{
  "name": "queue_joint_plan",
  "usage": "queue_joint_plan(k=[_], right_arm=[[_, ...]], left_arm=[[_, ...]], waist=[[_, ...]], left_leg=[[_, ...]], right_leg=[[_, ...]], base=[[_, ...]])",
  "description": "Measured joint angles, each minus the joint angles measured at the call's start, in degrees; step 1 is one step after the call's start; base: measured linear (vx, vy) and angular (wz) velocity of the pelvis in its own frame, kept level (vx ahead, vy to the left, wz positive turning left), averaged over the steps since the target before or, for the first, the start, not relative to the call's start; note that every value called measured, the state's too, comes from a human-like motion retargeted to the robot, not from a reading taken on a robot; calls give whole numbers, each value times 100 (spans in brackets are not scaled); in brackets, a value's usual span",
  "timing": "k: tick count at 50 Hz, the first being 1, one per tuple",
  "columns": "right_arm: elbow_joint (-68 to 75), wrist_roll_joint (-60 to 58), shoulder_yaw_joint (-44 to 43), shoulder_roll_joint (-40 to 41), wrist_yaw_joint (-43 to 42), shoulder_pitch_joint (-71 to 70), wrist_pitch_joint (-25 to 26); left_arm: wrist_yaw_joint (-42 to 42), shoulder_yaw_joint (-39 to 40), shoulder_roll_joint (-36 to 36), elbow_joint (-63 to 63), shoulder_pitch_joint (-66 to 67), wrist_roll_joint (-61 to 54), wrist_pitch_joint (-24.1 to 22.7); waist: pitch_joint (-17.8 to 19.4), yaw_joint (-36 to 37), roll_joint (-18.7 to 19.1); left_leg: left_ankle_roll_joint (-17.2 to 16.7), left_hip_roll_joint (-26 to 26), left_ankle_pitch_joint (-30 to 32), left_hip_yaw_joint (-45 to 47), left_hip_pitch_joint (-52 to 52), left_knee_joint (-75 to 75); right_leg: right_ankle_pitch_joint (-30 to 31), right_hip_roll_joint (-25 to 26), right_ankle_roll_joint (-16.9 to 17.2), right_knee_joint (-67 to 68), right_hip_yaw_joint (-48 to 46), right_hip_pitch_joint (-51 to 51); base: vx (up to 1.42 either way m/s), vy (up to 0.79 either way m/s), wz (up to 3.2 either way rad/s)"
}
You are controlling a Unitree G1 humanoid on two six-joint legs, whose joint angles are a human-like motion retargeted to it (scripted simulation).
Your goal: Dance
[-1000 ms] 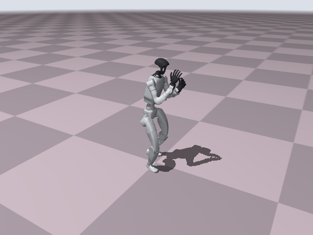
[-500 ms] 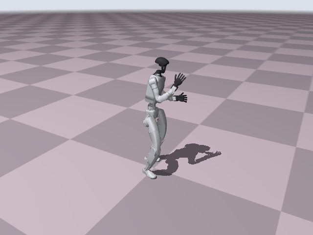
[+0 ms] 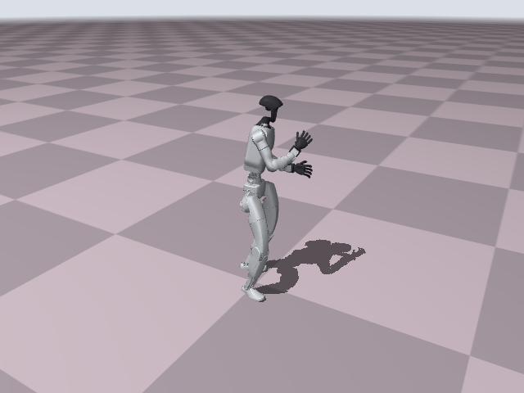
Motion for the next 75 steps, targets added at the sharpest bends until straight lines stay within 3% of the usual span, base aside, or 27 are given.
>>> queue_joint_plan(k=[10,20,23,28,32,40,48,50,55,60,65,70,75], right_arm=[[-263,598,251,98,47,-138,-239],[-991,1022,203,-304,61,-257,-229],[-1180,940,244,-317,59,-674,-165],[-1061,497,507,-26,213,-1944,-100],[-776,538,631,209,474,-2320,-211],[-785,763,105,-969,782,-184,-375],[794,430,-476,-2100,1151,2558,-278],[1321,391,-614,-2059,1272,3002,-153],[2623,543,-894,-1448,1320,3605,265],[3438,782,-957,-595,1138,3218,400],[2453,988,-490,-173,1177,1913,53],[30,1224,-465,-267,1002,270,-473],[-1783,1418,-910,-353,769,-394,-741]], left_arm=[[143,-89,38,67,411,-369,-12],[401,-195,28,-38,262,-1003,17],[372,-323,29,123,185,-1310,77],[74,-590,10,578,121,-1611,237],[-209,-578,-33,1012,273,-1776,337],[-513,-609,293,434,344,-2055,294],[-841,-838,563,-1582,-838,-2123,165],[-946,-826,597,-2013,-1069,-2163,127],[-1155,-707,629,-2289,-1038,-1883,118],[-1436,-675,755,-980,-201,-1174,456],[-1658,-622,736,1509,587,-490,658],[-1657,-466,637,3159,977,-649,648],[-1521,-147,482,3895,1084,-1053,552]], waist=[[-44,-253,58],[-207,-1071,256],[-186,-1090,379],[-49,-740,655],[-213,-663,628],[-831,-1545,649],[-723,-2395,572],[-710,-2406,595],[-677,-2190,614],[-739,-1763,525],[-778,-1609,372],[-852,-1706,246],[-1037,-1840,109]], left_leg=[[16,-5,70,38,261,-337],[3,242,-134,97,213,97],[-52,364,-390,-16,-152,1085],[-439,492,-564,-500,-1017,3511],[-613,356,-443,-702,-1068,3690],[-665,610,-34,-564,333,1444],[-494,233,0,-285,1429,-1370],[-532,158,253,-180,1504,-1872],[-600,-30,666,-26,1481,-2397],[-467,-339,1114,-12,1661,-3225],[-371,-496,1242,193,1665,-3367],[-329,-496,1285,496,1526,-3257],[-326,-428,1327,829,1283,-3127]], right_leg=[[-3,266,-88,68,326,-135],[394,1508,-30,196,1070,-738],[225,1846,-248,549,1168,-898],[-688,2314,-915,1855,1030,-1441],[-786,2429,-1017,2039,1070,-1659],[-200,2267,-758,942,926,-1261],[225,1735,-305,469,857,-1189],[340,1495,-363,290,544,-1227],[-274,987,-782,727,174,-1157],[-834,633,-1245,1517,202,-944],[-941,591,-1436,2165,433,-822],[-766,671,-1242,2400,592,-833],[-621,812,-847,1598,467,-713]], base=[[6,-2,-16],[16,-9,-22],[18,-16,-40],[15,-14,-65],[12,-5,-48],[2,10,-7],[-21,25,8],[-32,20,-36],[-31,10,-37],[-24,-1,-54],[-19,-6,-69],[-15,-7,-53],[-7,-9,-34]])
